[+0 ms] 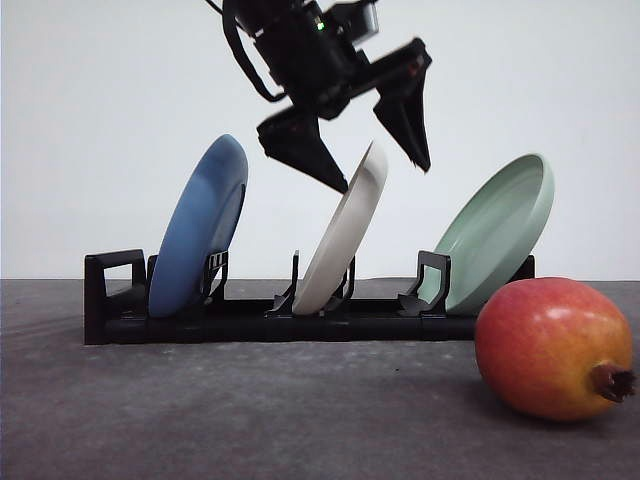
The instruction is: Place pomegranate in white plate
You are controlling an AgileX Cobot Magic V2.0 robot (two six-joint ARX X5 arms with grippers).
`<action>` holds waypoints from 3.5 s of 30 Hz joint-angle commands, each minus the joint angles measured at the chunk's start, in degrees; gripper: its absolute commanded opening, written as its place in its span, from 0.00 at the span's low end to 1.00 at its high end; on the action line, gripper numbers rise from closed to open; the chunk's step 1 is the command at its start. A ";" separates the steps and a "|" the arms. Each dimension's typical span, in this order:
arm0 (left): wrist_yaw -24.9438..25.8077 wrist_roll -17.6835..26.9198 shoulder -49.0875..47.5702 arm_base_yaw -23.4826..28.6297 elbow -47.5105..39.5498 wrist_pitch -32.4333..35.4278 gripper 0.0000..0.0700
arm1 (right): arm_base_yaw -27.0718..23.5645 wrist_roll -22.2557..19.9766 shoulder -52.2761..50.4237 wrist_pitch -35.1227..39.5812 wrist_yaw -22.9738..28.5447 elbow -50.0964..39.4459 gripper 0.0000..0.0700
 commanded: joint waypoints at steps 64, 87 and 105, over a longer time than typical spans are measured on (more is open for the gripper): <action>-31.25 -13.15 -22.55 -37.52 -20.72 -23.22 0.00 | 0.17 2.57 0.28 -0.14 -0.13 0.94 0.92; -32.17 -15.68 -8.49 -38.92 -33.82 -6.62 0.19 | 0.17 2.53 0.28 -2.48 -0.11 0.94 0.92; -34.51 -24.61 -23.95 -38.91 -32.52 -13.30 0.86 | 1.37 4.32 1.19 -3.70 -0.15 0.94 0.92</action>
